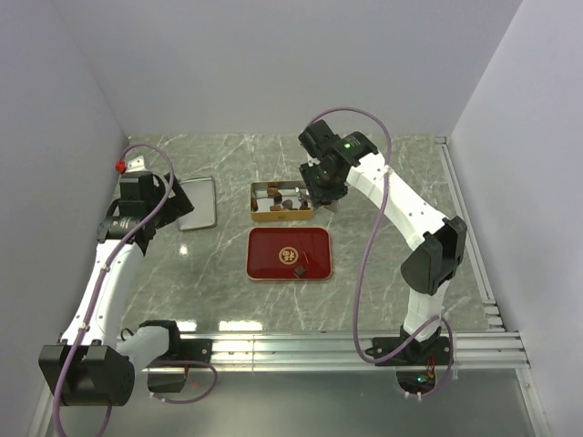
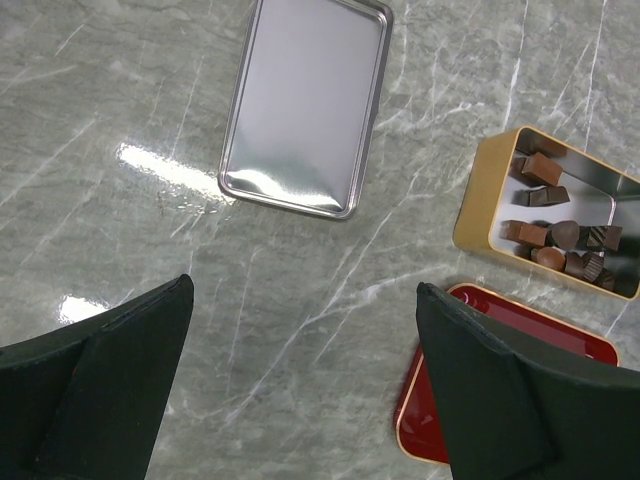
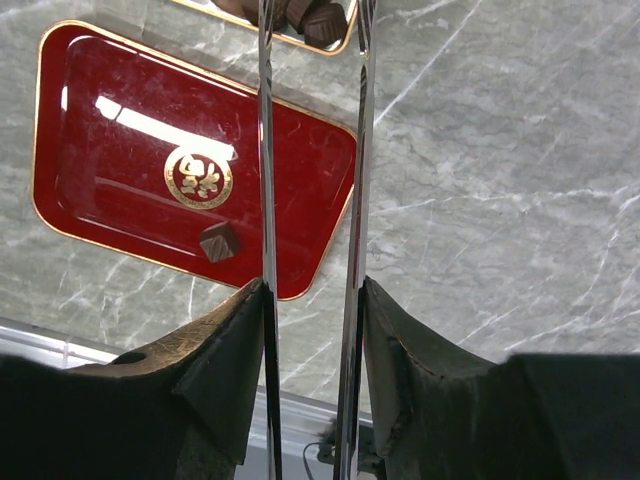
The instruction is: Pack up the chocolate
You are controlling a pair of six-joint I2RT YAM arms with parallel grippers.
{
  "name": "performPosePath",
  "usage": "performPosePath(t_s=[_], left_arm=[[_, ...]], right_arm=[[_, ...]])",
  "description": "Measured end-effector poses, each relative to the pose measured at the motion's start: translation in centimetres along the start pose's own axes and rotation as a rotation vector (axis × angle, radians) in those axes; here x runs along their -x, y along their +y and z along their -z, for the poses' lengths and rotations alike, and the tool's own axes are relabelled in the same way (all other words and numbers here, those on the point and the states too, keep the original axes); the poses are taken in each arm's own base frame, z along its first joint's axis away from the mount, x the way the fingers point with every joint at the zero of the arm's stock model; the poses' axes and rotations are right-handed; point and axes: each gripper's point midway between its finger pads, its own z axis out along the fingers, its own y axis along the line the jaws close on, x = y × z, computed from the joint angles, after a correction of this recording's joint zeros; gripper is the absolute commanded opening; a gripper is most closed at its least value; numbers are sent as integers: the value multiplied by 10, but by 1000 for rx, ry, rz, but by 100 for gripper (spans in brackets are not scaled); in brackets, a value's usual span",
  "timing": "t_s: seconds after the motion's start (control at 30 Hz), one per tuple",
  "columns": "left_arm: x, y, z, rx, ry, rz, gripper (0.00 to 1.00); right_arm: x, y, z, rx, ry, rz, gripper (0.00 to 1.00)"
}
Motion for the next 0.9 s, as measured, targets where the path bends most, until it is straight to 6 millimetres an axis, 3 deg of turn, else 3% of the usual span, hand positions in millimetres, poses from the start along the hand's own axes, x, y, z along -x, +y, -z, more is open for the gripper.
performPosePath(t_s=[0.37, 0.6, 0.77, 0.9], left_arm=[[4, -2, 0, -3, -7, 1, 100], [5, -3, 0, -5, -9, 3, 100], [5, -3, 1, -5, -9, 1, 99], [5, -3, 1, -5, -9, 1, 100]], right_arm=[[0, 2, 4, 17, -7, -2, 45], [-9, 1, 34, 40, -42, -3, 45], [-46, 5, 55, 63, -31, 23, 45], [-83, 19, 54, 90, 36, 72, 45]])
